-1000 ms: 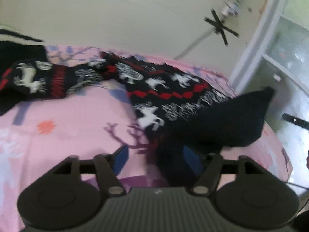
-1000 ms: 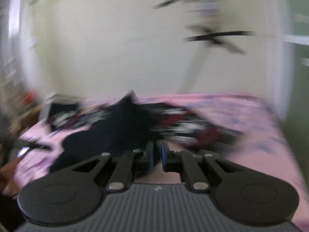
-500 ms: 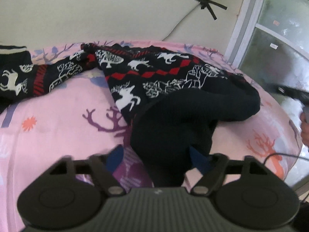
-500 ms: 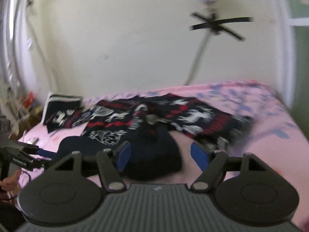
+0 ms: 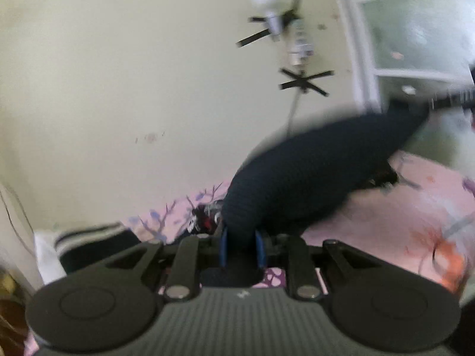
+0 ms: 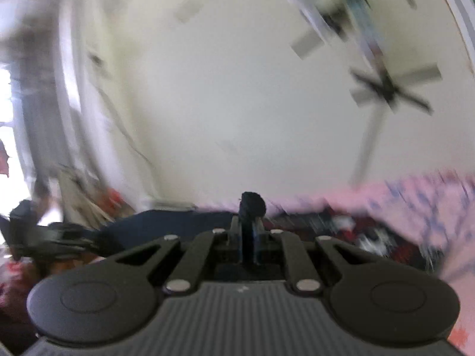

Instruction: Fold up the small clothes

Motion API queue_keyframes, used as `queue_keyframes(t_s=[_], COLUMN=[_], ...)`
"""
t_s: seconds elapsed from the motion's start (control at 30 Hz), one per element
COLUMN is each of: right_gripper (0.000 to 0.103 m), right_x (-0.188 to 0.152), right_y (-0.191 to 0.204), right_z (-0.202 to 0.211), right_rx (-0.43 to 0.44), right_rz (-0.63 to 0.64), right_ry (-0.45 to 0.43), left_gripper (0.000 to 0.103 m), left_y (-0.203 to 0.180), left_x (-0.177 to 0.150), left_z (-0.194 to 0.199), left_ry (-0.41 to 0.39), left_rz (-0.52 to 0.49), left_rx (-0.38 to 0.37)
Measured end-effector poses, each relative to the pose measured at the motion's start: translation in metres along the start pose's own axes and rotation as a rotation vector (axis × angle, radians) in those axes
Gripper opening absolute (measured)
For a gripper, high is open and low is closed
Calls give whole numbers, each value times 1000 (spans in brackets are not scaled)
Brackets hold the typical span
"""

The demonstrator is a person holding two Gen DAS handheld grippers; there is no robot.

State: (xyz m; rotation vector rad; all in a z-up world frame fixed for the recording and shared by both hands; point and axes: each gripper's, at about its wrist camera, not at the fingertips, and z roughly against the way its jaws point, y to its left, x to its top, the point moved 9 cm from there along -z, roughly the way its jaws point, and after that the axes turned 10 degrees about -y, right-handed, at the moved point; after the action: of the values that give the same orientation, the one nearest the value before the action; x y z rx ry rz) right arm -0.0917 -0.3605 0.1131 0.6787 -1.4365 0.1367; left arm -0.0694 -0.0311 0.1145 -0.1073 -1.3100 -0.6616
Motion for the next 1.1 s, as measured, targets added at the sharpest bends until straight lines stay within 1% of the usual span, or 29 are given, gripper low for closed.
queue_keyframes(t_s=[0.03, 0.1, 0.13, 0.17, 0.2, 0.23, 0.27, 0.3, 0.33, 0.4, 0.47, 0.53, 0.6, 0.67, 0.73, 0.8, 0.87, 0.9, 0.93, 0.97, 1.0, 1.03, 1.1], right_gripper=[5, 6, 8, 8, 20, 40, 52, 72, 70, 69, 69, 70, 70, 70, 70, 70, 69, 62, 21, 6, 4, 2, 1], right_x=[-1, -20, -35, -52, -69, -87, -96, -103, -106, -106, -105, -106, -107, -108, -111, -117, -125, -130, -132, -132, -129, -119, -96], right_y=[8, 21, 22, 21, 17, 8, -5, -18, -34, -63, -92, -115, -138, -161, -184, -200, -205, -205, -206, -206, -210, -216, -234], right_z=[8, 22, 29, 34, 39, 44, 49, 54, 59, 63, 60, 54, 42, 30, 16, -3, -22, -31, -38, -43, -46, -44, -34], right_rx=[32, 100, 113, 105, 104, 91, 38, -14, -64, -160, -293, -393, -476, -552, -587, -607, -604, -616, -639, -655, -678, -709, -808], right_rz=[6, 4, 12, 15, -3, -43, -69, -101, -137, -210, -227, -220, -230, -250, -266, -257, -204, -150, -88, -29, -4, 11, 49], right_ry=[-2, 49, 85, 124, 163, 197, 201, 190, 170, 136, 119, 120, 124, 117, 118, 141, 194, 227, 253, 275, 264, 232, 158], left_gripper=[17, 18, 20, 22, 22, 22, 23, 24, 26, 38, 39, 39, 41, 43, 44, 44, 45, 45, 45, 45, 45, 45, 45], left_y=[-8, -24, -33, -42, -49, -55, -58, -57, -52, -30, -6, 14, 24, 31, 31, 29, 28, 28, 28, 28, 29, 30, 31], left_x=[-3, -19, -31, -45, -58, -70, -78, -83, -82, -75, -71, -69, -69, -76, -86, -101, -114, -120, -125, -130, -134, -137, -141], left_z=[8, 19, 23, 27, 31, 34, 39, 42, 44, 42, 31, 12, -6, -28, -47, -66, -77, -82, -84, -86, -89, -92, -96], left_ry=[6, 31, 53, 77, 97, 112, 120, 118, 102, 65, 55, 65, 76, 108, 157, 222, 268, 286, 300, 312, 324, 334, 346], left_rz=[-44, -111, -126, -131, -133, -130, -120, -100, -63, 26, 114, 198, 279, 334, 361, 402, 447, 463, 477, 490, 504, 515, 521], left_rx=[-22, -82, -121, -164, -201, -229, -246, -258, -263, -231, -171, -119, -107, -86, -54, -26, -17, -8, 6, 17, 20, 22, 25])
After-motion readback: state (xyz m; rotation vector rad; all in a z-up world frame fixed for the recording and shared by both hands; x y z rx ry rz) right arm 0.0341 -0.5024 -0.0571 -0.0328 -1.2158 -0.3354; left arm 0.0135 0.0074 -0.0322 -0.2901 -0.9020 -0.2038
